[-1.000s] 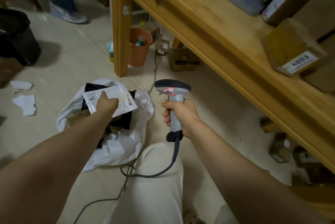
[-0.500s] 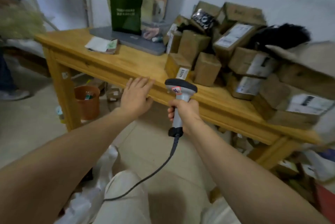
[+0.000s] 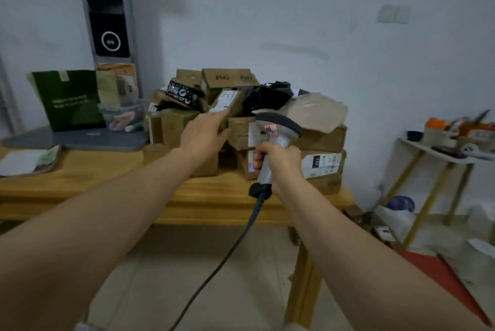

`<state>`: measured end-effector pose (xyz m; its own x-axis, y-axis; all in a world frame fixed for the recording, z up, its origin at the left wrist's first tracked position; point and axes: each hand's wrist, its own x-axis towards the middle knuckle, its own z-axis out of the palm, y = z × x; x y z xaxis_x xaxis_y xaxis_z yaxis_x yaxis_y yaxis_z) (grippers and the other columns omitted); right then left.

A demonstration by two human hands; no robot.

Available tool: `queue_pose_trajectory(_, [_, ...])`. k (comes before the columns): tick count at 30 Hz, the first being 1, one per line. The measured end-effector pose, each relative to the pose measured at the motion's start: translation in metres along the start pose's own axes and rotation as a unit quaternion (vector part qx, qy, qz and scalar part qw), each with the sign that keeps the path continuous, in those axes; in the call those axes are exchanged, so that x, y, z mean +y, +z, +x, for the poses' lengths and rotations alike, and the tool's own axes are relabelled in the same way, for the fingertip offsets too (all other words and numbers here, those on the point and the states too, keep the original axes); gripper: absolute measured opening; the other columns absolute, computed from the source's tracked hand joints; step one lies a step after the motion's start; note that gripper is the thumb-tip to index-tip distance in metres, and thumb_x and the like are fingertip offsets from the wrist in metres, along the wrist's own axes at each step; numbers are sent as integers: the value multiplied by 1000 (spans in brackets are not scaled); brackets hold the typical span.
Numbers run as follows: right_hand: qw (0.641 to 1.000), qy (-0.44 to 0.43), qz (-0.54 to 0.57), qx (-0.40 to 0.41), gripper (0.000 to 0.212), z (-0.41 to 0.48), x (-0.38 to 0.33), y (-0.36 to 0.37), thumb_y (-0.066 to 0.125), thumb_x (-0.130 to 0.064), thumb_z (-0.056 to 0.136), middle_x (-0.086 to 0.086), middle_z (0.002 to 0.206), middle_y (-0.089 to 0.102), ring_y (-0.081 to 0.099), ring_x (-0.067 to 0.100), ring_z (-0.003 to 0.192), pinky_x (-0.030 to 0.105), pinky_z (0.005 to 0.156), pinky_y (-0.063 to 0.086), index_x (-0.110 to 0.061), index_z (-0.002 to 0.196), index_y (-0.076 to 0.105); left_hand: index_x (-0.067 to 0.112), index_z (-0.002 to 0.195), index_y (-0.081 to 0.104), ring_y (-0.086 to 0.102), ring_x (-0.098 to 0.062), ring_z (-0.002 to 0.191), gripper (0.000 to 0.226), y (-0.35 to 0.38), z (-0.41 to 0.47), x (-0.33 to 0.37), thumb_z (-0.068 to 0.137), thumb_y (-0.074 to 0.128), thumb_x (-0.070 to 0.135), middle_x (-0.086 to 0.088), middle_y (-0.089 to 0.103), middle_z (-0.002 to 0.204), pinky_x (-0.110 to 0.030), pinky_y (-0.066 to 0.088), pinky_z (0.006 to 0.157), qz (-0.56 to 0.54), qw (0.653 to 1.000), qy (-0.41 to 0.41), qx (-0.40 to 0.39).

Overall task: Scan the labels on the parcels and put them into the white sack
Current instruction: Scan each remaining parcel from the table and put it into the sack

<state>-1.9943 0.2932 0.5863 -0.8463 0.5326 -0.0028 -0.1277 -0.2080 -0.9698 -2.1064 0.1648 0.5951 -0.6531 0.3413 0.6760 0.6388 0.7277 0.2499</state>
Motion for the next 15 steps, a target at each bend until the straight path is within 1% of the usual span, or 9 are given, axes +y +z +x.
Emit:
queue_pose_trajectory(3, [1000, -14, 17, 9, 16, 9, -19, -21, 62, 3, 79, 5, 44, 56, 51, 16, 37, 26, 44, 46, -3, 67, 53, 20, 140, 48, 52, -26, 122, 43, 10, 38, 23, 98, 50, 29, -5, 57, 135, -38, 47, 90, -48, 999, -23, -5])
queue_pose_trajectory(4, [1000, -16, 20, 11, 13, 13, -25, -27, 62, 3, 79, 6, 45, 56, 51, 17, 37, 25, 42, 45, -2, 69, 55, 18, 137, 52, 54, -27, 119, 40, 13, 51, 31, 98, 50, 28, -6, 59, 132, -37, 46, 87, -57, 998, -15, 0])
queue_pose_trajectory(6, [999, -20, 26, 18, 11, 21, -36, -37, 62, 2, 80, 5, 45, 57, 51, 16, 36, 23, 40, 44, -2, 72, 56, 16, 126, 59, 58, -29, 110, 32, 18, 77, 48, 97, 53, 27, -7, 65, 119, -35, 44, 76, -59, 998, 6, 15])
queue_pose_trajectory(7, [999, -23, 30, 19, 11, 26, -41, -42, 63, 1, 81, 5, 45, 57, 51, 15, 35, 22, 39, 44, -2, 72, 57, 15, 122, 60, 59, -29, 106, 29, 21, 91, 56, 96, 54, 27, -8, 65, 115, -33, 42, 71, -51, 998, 17, 18])
queue_pose_trajectory(8, [999, -27, 32, 20, 10, 32, -45, -46, 63, 1, 82, 4, 45, 58, 52, 14, 35, 21, 39, 44, -2, 74, 57, 14, 120, 60, 59, -29, 105, 29, 25, 104, 64, 95, 55, 28, -9, 65, 113, -32, 40, 69, -39, 999, 26, 18])
queue_pose_trajectory(10, [999, -35, 26, 23, 9, 42, -52, -53, 64, 0, 82, 3, 45, 58, 53, 14, 36, 21, 39, 45, -3, 76, 57, 11, 122, 58, 56, -31, 109, 35, 33, 128, 78, 94, 58, 32, -12, 63, 119, -35, 43, 73, 2, 999, 35, 10])
queue_pose_trajectory(12, [999, -36, 18, 21, 9, 52, -56, -58, 64, 0, 82, 5, 46, 58, 53, 15, 36, 22, 39, 45, -3, 77, 56, 12, 126, 54, 54, -32, 114, 44, 42, 150, 90, 93, 58, 40, -14, 60, 124, -38, 46, 79, 86, 995, 51, -9])
queue_pose_trajectory(13, [999, -31, 14, 19, 9, 57, -56, -60, 64, 0, 82, 6, 47, 57, 53, 16, 36, 22, 39, 45, -2, 79, 56, 13, 126, 53, 54, -32, 115, 46, 47, 159, 95, 92, 57, 43, -13, 60, 123, -38, 45, 79, 134, 989, 63, -19])
queue_pose_trajectory(15, [1000, -15, 7, 9, 11, 66, -56, -65, 63, 1, 83, 7, 47, 57, 52, 17, 37, 23, 40, 45, -2, 82, 53, 16, 122, 54, 54, -31, 111, 44, 59, 171, 104, 90, 57, 47, -11, 60, 117, -36, 42, 71, 188, 978, 78, -44])
